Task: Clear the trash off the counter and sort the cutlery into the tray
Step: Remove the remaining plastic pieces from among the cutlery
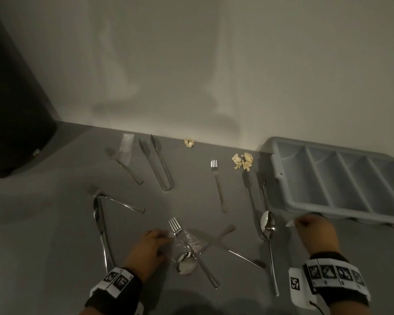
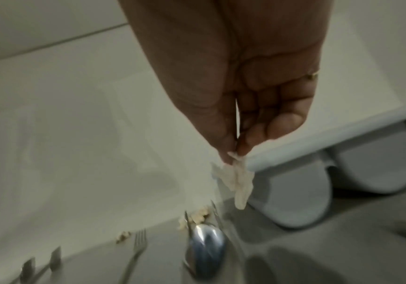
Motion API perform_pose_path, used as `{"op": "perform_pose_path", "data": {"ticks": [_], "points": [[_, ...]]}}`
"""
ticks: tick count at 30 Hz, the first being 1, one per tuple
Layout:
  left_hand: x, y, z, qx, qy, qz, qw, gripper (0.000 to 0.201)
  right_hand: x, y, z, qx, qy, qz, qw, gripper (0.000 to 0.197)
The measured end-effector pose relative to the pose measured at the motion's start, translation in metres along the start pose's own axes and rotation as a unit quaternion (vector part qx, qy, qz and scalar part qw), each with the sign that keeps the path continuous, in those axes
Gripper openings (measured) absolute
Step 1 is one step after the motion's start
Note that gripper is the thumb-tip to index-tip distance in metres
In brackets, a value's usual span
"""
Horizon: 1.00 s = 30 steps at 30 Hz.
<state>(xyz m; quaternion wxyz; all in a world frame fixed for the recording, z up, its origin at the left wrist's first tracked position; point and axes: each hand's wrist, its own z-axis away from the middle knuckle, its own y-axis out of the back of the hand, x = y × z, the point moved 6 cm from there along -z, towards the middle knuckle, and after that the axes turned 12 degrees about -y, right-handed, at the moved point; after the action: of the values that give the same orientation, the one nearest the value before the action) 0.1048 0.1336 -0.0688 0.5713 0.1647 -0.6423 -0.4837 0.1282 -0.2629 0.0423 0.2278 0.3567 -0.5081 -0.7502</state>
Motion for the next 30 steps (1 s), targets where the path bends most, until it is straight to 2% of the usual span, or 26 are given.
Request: {"op": "perform_pose_path", "data": {"ticks": [2,5,6,10,13,15,17,19,20,21,23,25,30], "points": [[-0.003,0.009,0.0,0.01,0.003,0.007,1.0,0.032,-0.025,0.009,-0.001,0.008,0.037,-0.042,0.998,0.017],[-0.007,0.025,-0.001,0.053,-0.009,0.001,0.999,0.048,-0.069,0.01,-0.006,-0.018,0.075,-0.113,0.991,0.014],[-0.007,0.034,-0.002,0.077,-0.025,-0.022,0.996,0.047,-0.084,0.007,-0.009,-0.031,0.083,-0.124,0.988,0.014],[0.004,0.078,-0.006,0.153,-0.073,-0.085,0.982,0.033,-0.147,-0.008,-0.042,-0.029,0.13,-0.103,0.986,0.024],[0.009,0.105,-0.008,0.203,-0.077,-0.075,0.973,0.035,-0.189,-0.023,-0.078,-0.053,0.13,-0.085,0.986,0.022],[0.007,0.123,-0.008,0.241,-0.051,-0.051,0.968,0.037,-0.21,-0.041,-0.113,-0.056,0.121,-0.043,0.99,0.021],[0.001,0.139,-0.006,0.283,-0.007,-0.006,0.959,0.033,-0.225,-0.062,-0.15,-0.054,0.113,0.02,0.992,0.029],[-0.014,0.148,-0.003,0.317,0.051,0.056,0.945,0.013,-0.229,-0.091,-0.183,-0.077,0.099,0.091,0.988,0.04],[-0.021,0.15,-0.003,0.326,0.075,0.081,0.939,0.014,-0.23,-0.106,-0.193,-0.098,0.098,0.131,0.982,0.045],[-0.029,0.15,-0.003,0.331,0.086,0.103,0.934,0.026,-0.231,-0.121,-0.201,-0.117,0.101,0.168,0.973,0.052],[-0.045,0.15,-0.002,0.335,0.088,0.135,0.929,0.039,-0.23,-0.14,-0.206,-0.15,0.079,0.202,0.965,0.066],[-0.06,0.155,-0.002,0.335,0.099,0.162,0.923,0.044,-0.235,-0.143,-0.195,-0.153,0.075,0.233,0.957,0.065],[-0.085,0.173,-0.023,0.319,0.121,0.176,0.923,0.011,-0.245,-0.137,-0.165,-0.155,0.1,0.24,0.953,0.045]]}}
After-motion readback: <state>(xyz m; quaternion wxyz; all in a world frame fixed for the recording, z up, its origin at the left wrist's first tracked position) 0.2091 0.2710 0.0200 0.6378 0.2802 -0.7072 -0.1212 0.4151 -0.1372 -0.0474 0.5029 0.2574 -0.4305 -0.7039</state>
